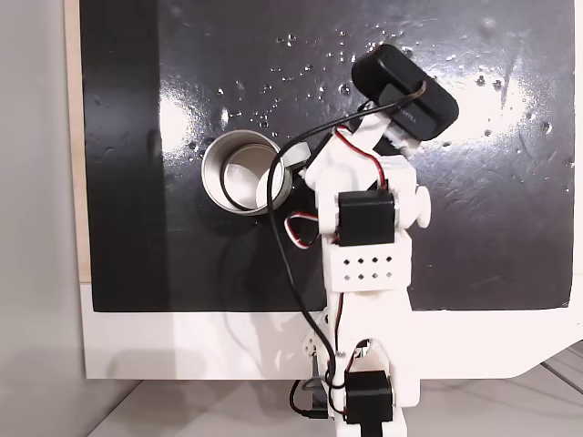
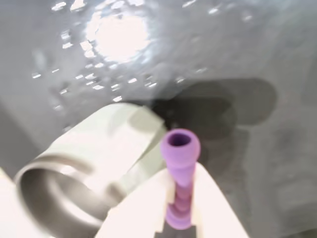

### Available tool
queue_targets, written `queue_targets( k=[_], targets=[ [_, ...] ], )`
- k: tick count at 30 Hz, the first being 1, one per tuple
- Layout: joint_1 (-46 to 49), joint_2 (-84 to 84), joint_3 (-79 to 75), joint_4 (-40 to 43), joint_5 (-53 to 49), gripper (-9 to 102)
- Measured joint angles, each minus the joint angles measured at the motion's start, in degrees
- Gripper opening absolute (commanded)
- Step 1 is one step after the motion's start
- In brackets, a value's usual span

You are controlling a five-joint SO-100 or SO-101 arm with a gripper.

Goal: Grasp a pengrip and put it in the cup.

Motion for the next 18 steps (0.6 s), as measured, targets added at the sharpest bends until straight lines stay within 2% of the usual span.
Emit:
queue_targets(
  k=[7, 18],
  targets=[
    [-8.79, 6.68, 4.83, -2.37, 11.60, 0],
    [-18.98, 3.60, 4.83, -8.53, 28.56, 0]
  ],
)
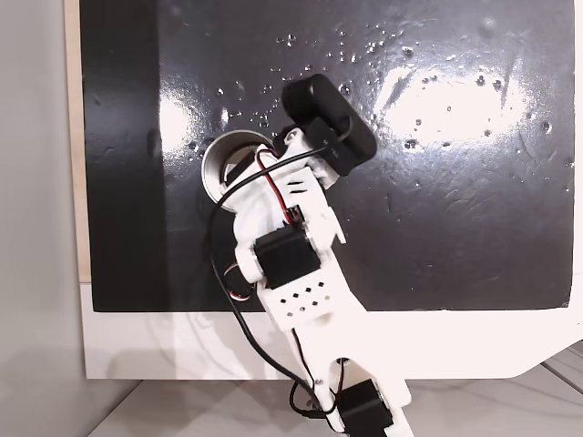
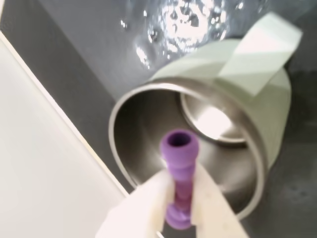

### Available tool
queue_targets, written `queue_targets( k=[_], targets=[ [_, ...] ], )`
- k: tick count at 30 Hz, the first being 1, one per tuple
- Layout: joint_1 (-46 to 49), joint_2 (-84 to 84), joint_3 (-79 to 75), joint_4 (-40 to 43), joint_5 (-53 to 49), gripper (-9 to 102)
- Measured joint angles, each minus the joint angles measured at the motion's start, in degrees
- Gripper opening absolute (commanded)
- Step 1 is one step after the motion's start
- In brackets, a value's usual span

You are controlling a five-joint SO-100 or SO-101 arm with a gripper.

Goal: Grasp a pengrip and put it in the cup.

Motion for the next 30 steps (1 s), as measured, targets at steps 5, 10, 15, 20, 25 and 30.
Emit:
queue_targets(
  k=[5, 10, 15, 20, 25, 30],
  targets=[
    [-3.87, -3.96, -0.26, -0.53, 3.87, 0],
    [-6.86, -5.98, -3.16, -0.53, 5.36, 0],
    [-7.29, -6.42, -3.87, -0.53, 5.01, 13],
    [-8.17, -6.42, -3.87, -0.53, 3.78, 28],
    [-8.00, -6.42, -3.87, -0.53, 3.60, 32],
    [-8.17, -6.42, -3.87, -0.53, 2.99, 31]
  ],
)
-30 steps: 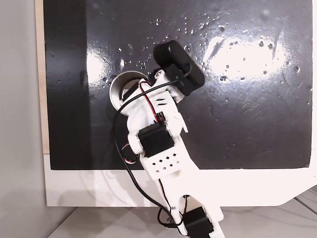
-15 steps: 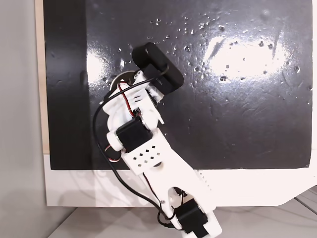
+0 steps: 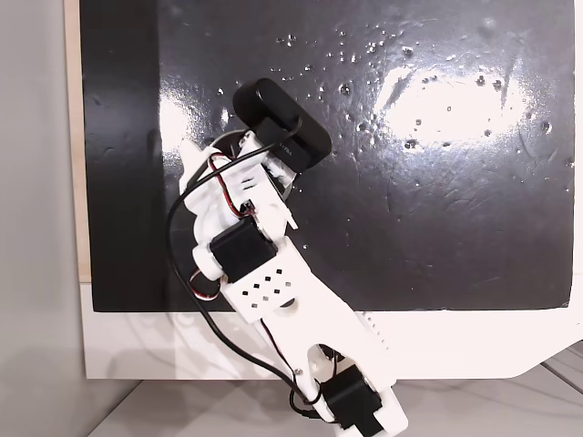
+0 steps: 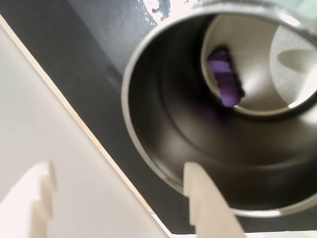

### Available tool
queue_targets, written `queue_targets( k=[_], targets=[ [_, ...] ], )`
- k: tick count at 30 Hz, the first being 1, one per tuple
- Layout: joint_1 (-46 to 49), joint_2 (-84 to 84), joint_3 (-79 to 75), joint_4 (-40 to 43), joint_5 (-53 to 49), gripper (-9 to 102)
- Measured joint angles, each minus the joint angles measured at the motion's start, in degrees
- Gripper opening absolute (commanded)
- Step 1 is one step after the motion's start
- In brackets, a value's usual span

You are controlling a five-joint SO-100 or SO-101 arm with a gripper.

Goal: Grasp a pengrip and put it in the cup.

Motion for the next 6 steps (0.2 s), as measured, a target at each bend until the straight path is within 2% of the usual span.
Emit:
queue_targets(
  k=[6],
  targets=[
    [0.00, 0.00, 0.00, 0.00, -1.05, 31]
  ],
)
